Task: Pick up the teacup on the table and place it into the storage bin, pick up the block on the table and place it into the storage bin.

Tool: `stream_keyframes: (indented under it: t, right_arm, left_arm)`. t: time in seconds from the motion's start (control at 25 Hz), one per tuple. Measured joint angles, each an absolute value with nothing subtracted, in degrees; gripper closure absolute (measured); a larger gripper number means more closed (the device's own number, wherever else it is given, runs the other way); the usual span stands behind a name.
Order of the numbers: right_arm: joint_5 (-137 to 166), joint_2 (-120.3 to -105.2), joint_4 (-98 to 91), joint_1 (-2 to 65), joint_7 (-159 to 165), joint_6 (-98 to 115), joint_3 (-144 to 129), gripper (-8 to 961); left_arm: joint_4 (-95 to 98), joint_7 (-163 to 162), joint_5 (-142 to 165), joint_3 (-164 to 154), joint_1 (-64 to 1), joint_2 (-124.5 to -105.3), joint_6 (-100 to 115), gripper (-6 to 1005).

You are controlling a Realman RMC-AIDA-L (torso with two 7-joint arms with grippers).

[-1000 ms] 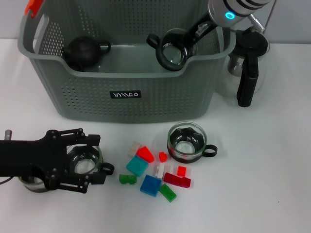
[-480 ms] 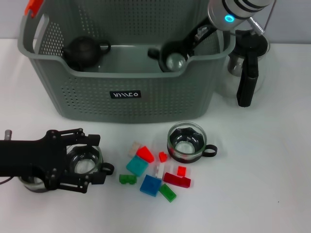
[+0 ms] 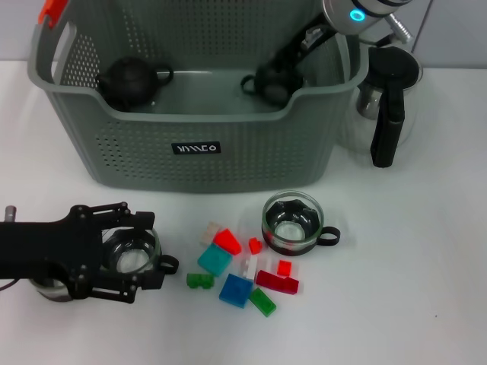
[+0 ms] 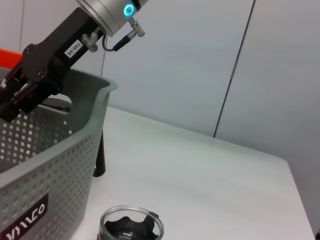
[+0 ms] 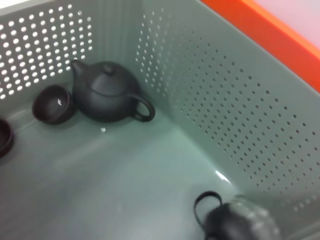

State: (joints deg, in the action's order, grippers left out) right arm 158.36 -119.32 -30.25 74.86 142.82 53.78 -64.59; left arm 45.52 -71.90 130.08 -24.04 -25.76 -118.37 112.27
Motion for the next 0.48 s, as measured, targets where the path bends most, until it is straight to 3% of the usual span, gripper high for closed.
stream_keyframes:
  t: [0.48]
  right_arm:
    - [155.1, -119.44, -47.0, 70.8, 143.2, 60.0, -62.8, 517]
  left_arm:
    - [45.6, -72.2, 130.1, -22.6, -25.8, -118.18, 113.3, 65]
